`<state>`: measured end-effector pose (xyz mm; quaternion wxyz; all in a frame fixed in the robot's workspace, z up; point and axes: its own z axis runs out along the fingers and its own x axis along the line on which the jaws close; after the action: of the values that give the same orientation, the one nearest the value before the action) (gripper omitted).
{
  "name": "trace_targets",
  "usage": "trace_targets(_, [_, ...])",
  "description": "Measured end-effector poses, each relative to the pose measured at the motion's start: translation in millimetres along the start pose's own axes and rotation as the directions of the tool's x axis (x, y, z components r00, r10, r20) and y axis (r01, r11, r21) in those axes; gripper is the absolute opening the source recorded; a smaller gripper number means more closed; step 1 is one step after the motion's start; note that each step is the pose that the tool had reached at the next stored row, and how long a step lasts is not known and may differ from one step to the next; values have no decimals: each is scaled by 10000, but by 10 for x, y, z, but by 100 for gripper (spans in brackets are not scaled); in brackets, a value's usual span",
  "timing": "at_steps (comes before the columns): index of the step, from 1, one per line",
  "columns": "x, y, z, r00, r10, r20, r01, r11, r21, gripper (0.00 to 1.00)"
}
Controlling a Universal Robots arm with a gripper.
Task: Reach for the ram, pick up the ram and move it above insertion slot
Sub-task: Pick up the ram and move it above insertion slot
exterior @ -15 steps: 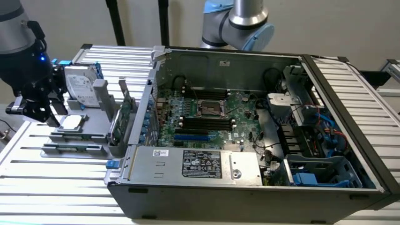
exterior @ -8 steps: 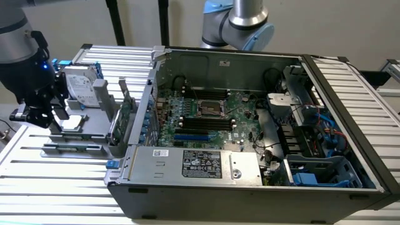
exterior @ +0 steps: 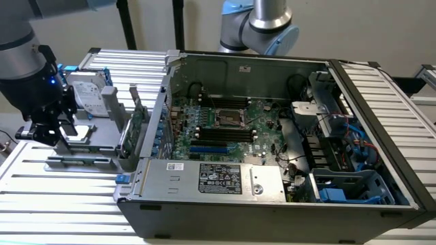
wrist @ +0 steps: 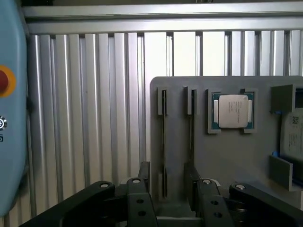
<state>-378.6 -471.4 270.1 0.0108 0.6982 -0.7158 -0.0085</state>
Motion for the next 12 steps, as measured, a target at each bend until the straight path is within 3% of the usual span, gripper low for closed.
trace_targets(12, [17, -7, 217, 10000, -15, 0, 15, 10000, 0, 42])
